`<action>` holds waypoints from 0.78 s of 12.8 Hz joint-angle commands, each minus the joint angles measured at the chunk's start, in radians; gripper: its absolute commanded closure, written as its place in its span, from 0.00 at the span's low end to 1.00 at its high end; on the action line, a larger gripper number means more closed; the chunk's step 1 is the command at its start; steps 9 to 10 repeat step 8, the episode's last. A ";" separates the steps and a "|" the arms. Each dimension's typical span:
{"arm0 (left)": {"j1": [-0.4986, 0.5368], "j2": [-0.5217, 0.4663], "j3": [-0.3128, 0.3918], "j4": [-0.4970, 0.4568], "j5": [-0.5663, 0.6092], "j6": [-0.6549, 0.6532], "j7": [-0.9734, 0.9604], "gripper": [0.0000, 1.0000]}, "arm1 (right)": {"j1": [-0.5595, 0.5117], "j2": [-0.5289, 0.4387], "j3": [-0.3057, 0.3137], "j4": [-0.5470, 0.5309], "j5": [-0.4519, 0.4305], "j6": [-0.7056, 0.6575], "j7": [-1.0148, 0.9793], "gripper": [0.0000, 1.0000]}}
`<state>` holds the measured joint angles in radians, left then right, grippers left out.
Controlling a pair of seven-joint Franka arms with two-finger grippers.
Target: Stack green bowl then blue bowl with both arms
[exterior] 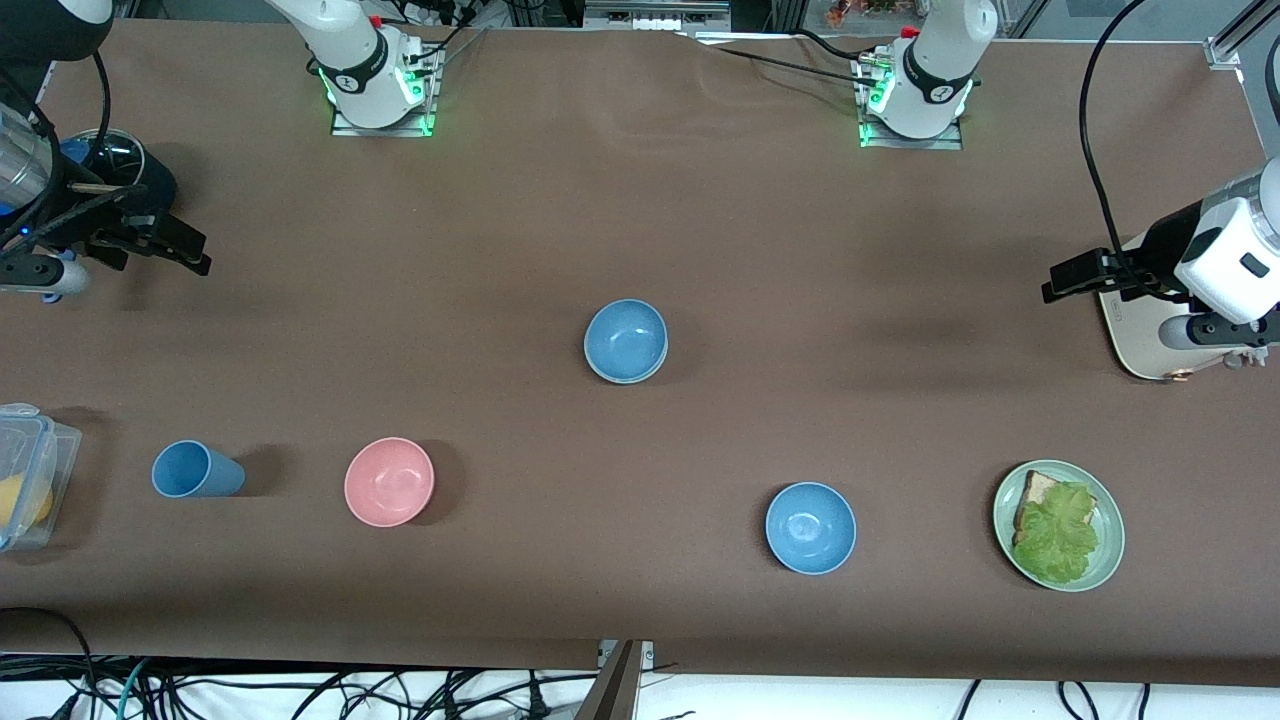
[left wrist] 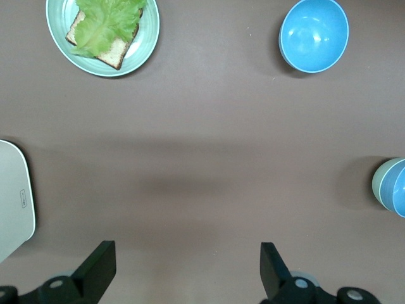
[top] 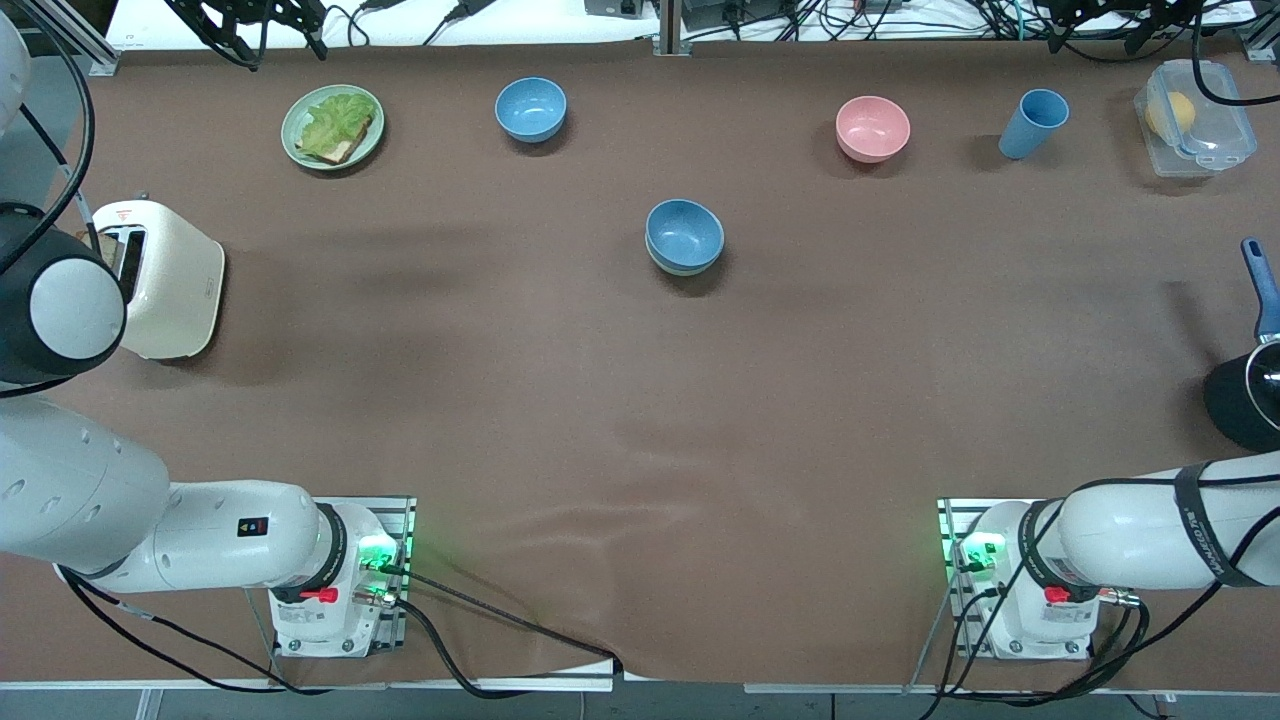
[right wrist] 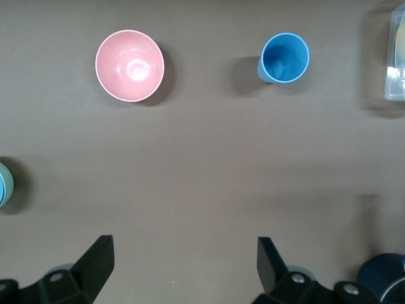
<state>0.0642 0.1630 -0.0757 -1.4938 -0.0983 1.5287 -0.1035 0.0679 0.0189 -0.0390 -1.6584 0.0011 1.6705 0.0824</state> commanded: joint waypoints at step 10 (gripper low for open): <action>0.016 0.015 -0.004 -0.006 0.048 -0.004 0.022 0.00 | -0.005 0.015 0.008 0.032 -0.001 -0.017 -0.009 0.00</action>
